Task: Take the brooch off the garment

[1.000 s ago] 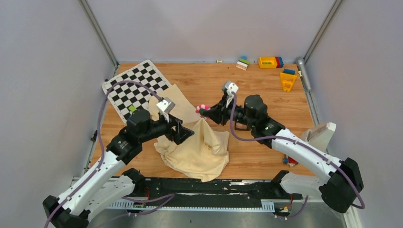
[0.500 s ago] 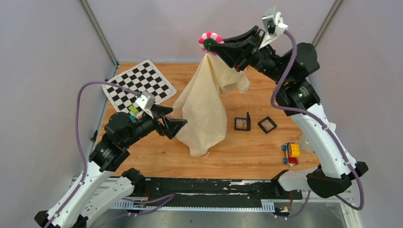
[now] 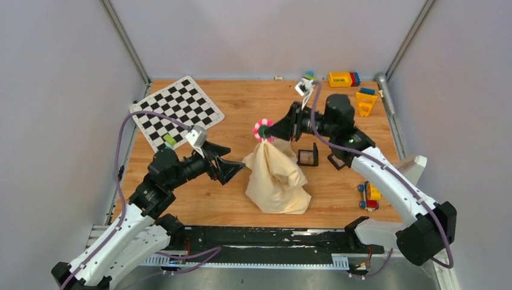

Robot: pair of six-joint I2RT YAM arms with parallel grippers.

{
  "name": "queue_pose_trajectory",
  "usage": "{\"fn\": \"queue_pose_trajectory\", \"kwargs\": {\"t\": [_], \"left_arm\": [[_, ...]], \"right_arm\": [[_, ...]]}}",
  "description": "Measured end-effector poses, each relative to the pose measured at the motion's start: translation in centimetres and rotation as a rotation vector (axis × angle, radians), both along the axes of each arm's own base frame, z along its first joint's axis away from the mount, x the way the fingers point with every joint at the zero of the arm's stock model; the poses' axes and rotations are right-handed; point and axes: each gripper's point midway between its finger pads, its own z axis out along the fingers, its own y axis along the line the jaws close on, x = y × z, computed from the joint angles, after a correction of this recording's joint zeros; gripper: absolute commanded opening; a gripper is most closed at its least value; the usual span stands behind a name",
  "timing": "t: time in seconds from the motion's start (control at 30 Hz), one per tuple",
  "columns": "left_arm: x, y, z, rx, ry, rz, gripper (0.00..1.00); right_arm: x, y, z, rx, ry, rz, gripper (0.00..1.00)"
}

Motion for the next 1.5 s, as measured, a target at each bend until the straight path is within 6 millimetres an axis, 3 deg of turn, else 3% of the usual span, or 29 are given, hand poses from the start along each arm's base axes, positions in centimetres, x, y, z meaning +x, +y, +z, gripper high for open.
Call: {"fn": "queue_pose_trajectory", "kwargs": {"t": [0.07,0.13,0.23,0.27,0.5,0.8,0.97,1.13,1.2,1.3,1.37,1.43,1.5], "left_arm": [[0.2,-0.7,-1.9,-0.005,0.018,-0.021,1.0],[0.3,-1.2,-3.7,-0.006,0.038,-0.044,1.0],[0.4,-2.3,-6.5,-0.012,0.071,-0.088,1.0],[0.4,-2.5,-7.4,-0.013,0.084,-0.1,1.0],[-0.1,-3.3,-10.9,-0.086,0.098,-0.144,1.0],[0.0,-4.2,-7.3,-0.227,0.022,-0.188,1.0],[0.2,-5.2,-7.1,-0.24,0.03,-0.213,0.93],[0.4,-6.5,-7.3,-0.257,0.051,-0.252,0.73],[0.5,-6.8,-7.4,-0.264,0.064,-0.264,0.59],[0.7,-7.5,-7.3,-0.281,0.084,-0.291,0.27],[0.5,-7.8,-6.7,-0.3,0.082,-0.319,0.11],[0.3,-8.0,-6.3,-0.313,0.083,-0.337,0.02],[0.2,-8.0,-6.1,-0.328,0.087,-0.344,0.0]], "right_arm": [[-0.5,0.0,-6.2,-0.048,0.141,0.012,0.0],[-1.5,-0.2,-10.9,-0.081,0.251,0.023,0.0],[-3.4,-0.8,-16.0,-0.099,0.368,0.053,0.0],[-3.7,-0.8,-16.4,-0.097,0.381,0.058,0.0],[-5.1,-1.2,-15.5,0.022,0.282,0.087,0.0],[-5.6,-1.3,-14.9,0.103,0.215,0.082,0.0],[-5.9,-0.8,-14.4,0.12,0.208,0.089,0.0],[-6.1,-0.6,-14.3,0.126,0.217,0.09,0.0],[-6.2,-0.5,-14.2,0.129,0.219,0.092,0.0],[-6.2,-0.4,-14.1,0.132,0.217,0.091,0.0],[-5.9,-0.4,-14.1,0.133,0.216,0.074,0.0],[-5.8,-0.5,-13.9,0.137,0.208,0.068,0.0],[-5.9,-0.6,-13.6,0.141,0.192,0.067,0.0]]}}
